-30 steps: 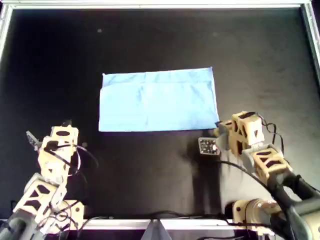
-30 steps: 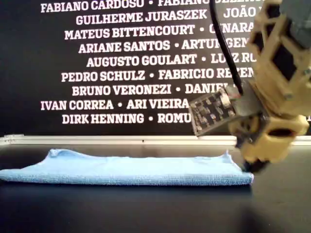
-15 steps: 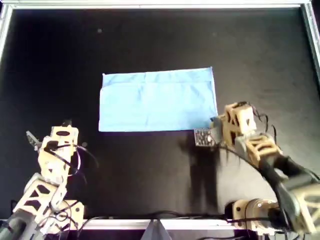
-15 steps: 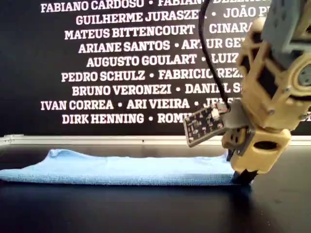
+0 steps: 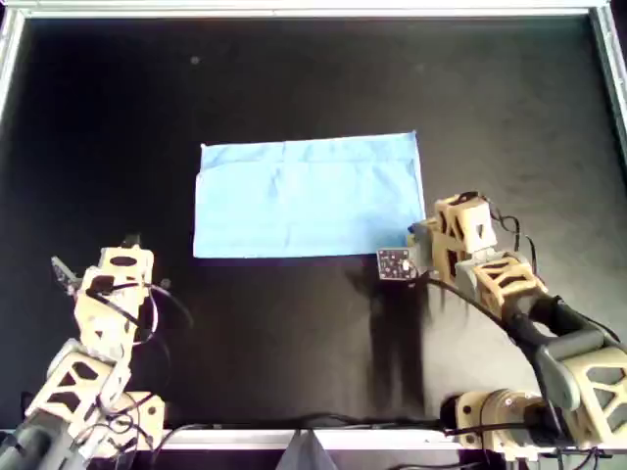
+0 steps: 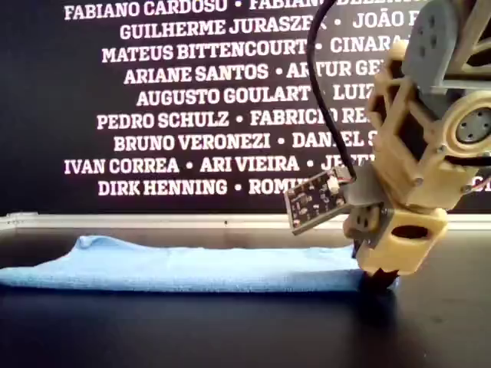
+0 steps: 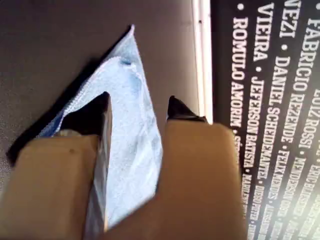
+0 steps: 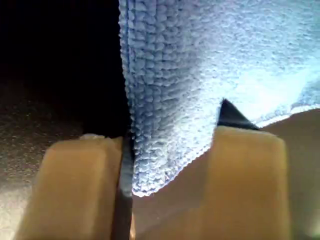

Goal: Fold a cloth

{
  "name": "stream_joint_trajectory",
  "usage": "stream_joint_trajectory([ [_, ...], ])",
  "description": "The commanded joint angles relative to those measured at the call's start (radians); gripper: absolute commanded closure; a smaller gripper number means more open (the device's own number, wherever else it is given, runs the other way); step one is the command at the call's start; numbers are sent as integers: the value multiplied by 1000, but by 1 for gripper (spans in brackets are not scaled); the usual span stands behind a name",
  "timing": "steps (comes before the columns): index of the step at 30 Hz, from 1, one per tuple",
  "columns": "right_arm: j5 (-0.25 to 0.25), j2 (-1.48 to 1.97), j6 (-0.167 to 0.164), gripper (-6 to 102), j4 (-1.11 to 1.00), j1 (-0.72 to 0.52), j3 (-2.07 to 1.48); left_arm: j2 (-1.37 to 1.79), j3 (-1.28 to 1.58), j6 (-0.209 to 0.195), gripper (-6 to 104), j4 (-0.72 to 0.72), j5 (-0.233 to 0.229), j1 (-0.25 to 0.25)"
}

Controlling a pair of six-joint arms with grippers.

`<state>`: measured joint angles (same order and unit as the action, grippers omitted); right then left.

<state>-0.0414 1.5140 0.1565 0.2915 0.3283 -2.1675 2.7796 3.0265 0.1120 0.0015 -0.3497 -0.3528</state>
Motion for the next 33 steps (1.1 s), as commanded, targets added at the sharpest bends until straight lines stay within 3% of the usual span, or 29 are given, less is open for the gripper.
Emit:
stream_joint_trajectory([
  [1, -11, 11, 5, 58, -9, -5, 60, 3, -6, 5, 57, 0, 2, 21],
  [6, -11, 17, 5, 89, -18, -9, 64, 8, -6, 5, 57, 0, 2, 21],
  [9, -11, 15, 5, 99, -20, -18, 63, 9, -6, 5, 57, 0, 2, 21],
  [13, 8, 44, 5, 96, -20, -28, 43, 5, -6, 5, 57, 0, 2, 21],
  [23, -11, 48, 5, 96, -18, -160, 21, 5, -6, 5, 57, 0, 2, 17],
  [33, -12, 232, 5, 96, -20, -103, -2, 5, -6, 3, 57, 0, 2, 15],
])
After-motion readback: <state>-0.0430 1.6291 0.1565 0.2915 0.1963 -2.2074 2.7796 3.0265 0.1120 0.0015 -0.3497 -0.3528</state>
